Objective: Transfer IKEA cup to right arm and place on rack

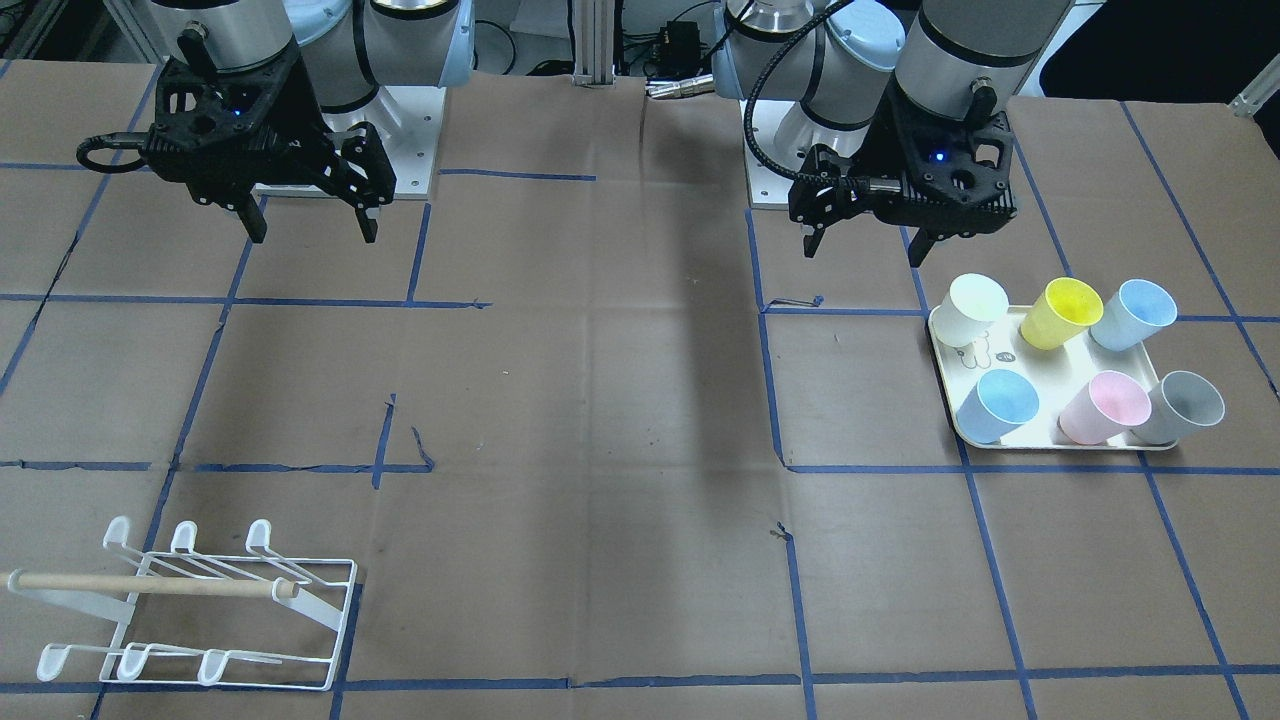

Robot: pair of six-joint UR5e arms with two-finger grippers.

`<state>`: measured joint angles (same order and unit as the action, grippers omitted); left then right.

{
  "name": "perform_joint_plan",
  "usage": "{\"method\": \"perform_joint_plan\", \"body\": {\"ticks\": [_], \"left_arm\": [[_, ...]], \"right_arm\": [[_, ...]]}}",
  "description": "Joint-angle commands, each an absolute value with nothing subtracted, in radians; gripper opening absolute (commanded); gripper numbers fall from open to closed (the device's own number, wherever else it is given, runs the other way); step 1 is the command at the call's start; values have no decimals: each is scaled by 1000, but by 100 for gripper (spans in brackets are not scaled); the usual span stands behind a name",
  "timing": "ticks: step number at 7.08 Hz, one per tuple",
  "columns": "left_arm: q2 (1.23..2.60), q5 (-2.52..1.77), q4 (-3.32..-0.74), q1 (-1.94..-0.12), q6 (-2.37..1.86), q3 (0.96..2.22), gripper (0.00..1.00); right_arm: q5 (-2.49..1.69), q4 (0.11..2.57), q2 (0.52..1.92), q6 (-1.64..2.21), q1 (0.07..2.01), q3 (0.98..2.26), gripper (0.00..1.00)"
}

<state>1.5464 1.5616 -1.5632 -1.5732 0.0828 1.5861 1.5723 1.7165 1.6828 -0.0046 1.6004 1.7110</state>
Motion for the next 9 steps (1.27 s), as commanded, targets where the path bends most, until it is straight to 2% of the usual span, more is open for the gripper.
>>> {"method": "perform_joint_plan", "body": {"ticks": [1,9], "left_arm": [[1545,1562,-1563,-1572,83,1591,100],[1526,1571,-1551,-1540,113,1627,100]], "right_arm": [[1572,1717,1683,-5,1600,1710,100],[1571,1717,1681,-5,1600,1712,100]]}}
